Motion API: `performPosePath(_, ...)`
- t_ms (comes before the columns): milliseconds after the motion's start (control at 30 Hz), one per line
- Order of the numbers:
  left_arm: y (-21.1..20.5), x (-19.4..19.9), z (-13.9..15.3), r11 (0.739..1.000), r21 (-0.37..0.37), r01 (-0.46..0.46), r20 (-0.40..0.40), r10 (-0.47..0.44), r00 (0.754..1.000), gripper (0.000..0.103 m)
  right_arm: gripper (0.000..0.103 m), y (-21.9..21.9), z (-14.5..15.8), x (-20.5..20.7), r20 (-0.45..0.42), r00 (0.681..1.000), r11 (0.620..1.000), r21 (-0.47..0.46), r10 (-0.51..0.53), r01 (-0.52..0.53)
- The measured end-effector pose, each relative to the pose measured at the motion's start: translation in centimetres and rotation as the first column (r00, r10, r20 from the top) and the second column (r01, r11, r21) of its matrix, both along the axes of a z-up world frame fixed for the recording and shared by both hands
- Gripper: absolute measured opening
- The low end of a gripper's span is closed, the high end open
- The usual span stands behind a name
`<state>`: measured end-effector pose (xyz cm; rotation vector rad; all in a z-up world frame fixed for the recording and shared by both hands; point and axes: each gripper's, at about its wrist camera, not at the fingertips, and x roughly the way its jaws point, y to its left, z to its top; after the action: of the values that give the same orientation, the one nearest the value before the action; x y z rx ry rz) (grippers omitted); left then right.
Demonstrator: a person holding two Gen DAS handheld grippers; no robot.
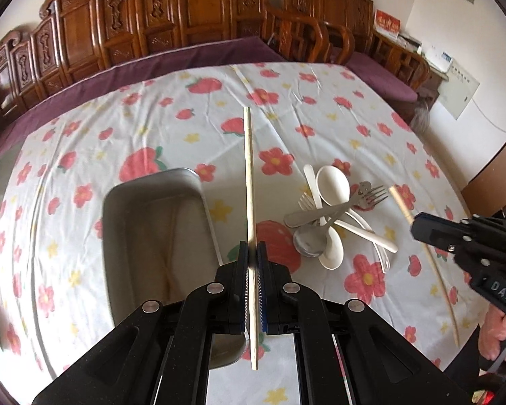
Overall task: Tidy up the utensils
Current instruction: 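Carry both chopsticks over the grey tray and open both grippers to release them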
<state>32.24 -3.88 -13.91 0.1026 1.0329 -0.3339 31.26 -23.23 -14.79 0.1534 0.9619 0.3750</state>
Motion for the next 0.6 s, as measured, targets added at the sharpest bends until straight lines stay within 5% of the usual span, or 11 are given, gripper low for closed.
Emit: performPosePath(600, 8.3, 0.0, -1.6, 0.992, -0.033, -0.122, -0.01, 0.122, 0.992, 0.004, 0.006, 9.6, 0.8, 2.2, 0.017, 0.995, 0.995, -0.019, 0.102, -0.102)
